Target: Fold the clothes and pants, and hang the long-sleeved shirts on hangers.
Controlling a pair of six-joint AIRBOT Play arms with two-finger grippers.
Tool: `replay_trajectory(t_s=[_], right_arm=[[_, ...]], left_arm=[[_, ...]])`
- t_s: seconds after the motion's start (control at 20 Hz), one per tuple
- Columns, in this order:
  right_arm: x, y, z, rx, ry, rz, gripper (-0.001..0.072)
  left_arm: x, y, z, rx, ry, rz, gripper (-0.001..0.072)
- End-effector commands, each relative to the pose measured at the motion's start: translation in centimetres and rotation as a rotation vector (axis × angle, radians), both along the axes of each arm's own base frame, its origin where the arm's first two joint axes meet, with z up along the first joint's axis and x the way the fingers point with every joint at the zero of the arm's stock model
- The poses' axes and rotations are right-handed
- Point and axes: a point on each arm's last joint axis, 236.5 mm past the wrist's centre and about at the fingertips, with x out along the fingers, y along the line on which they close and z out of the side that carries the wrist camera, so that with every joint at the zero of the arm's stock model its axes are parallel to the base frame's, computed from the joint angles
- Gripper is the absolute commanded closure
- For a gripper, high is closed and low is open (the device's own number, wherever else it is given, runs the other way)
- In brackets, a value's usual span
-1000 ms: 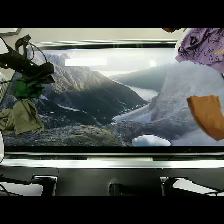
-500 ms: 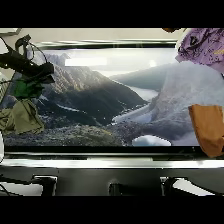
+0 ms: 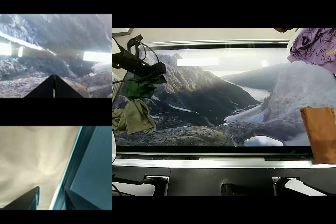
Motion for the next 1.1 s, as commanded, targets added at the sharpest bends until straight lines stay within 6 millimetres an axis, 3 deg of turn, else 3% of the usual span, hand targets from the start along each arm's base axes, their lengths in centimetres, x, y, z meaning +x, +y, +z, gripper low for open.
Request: replay_trajectory(t_s=[0.0, 0.1, 0.15, 0.2, 0.25, 0.3, 0.4, 0.55, 0.7, 0.8, 0.9, 1.05], right_arm=[[7.9, -1.4, 5.0, -0.059, -0.322, 0.107, 0.0376], [15.5, -0.5, 10.8, -0.090, -0.603, 0.242, 0.0456], [18.6, 1.3, 13.4, -0.096, -0.687, 0.340, 0.0523], [21.1, 3.5, 15.1, -0.096, -0.732, 0.432, 0.0539], [23.4, 6.5, 16.4, -0.085, -0.758, 0.527, 0.0587], [25.3, 9.8, 17.3, -0.069, -0.777, 0.612, 0.0589], [27.8, 18.1, 17.9, -0.007, -0.790, 0.807, 0.0685], [28.1, 30.1, 18.3, 0.077, -0.775, 1.084, 0.0685], [26.3, 38.6, 19.0, 0.112, -0.763, 1.277, 0.0685], [25.2, 41.9, 19.4, 0.117, -0.770, 1.367, 0.0685], [24.6, 44.0, 19.7, 0.129, -0.784, 1.417, 0.0684], [23.5, 44.5, 19.3, 0.170, -0.750, 1.428, 0.0684]], left_arm=[[0.0, 0.0, 0.0, 0.000, 0.000, 0.000, 0.0686], [0.0, 0.0, 0.0, 0.000, 0.000, 0.000, 0.0686], [0.0, 0.0, 0.0, 0.000, -0.001, 0.000, 0.0686], [0.0, 0.1, 0.0, 0.000, -0.001, 0.000, 0.0687], [0.0, 0.1, 0.2, 0.002, -0.007, -0.004, 0.0687], [-0.2, 0.1, 0.7, 0.007, -0.022, -0.021, 0.0687], [-0.7, 0.1, 2.4, 0.025, -0.075, -0.075, 0.0687], [-2.2, 0.6, 5.4, 0.052, -0.163, -0.096, 0.0688], [-4.0, 1.3, 7.1, 0.072, -0.232, -0.084, 0.0687], [-4.5, 1.6, 7.9, 0.085, -0.257, -0.076, 0.0686], [-4.7, 1.9, 8.1, 0.097, -0.259, -0.071, 0.0686], [-4.8, 1.9, 7.9, 0.098, -0.254, -0.072, 0.0685]])
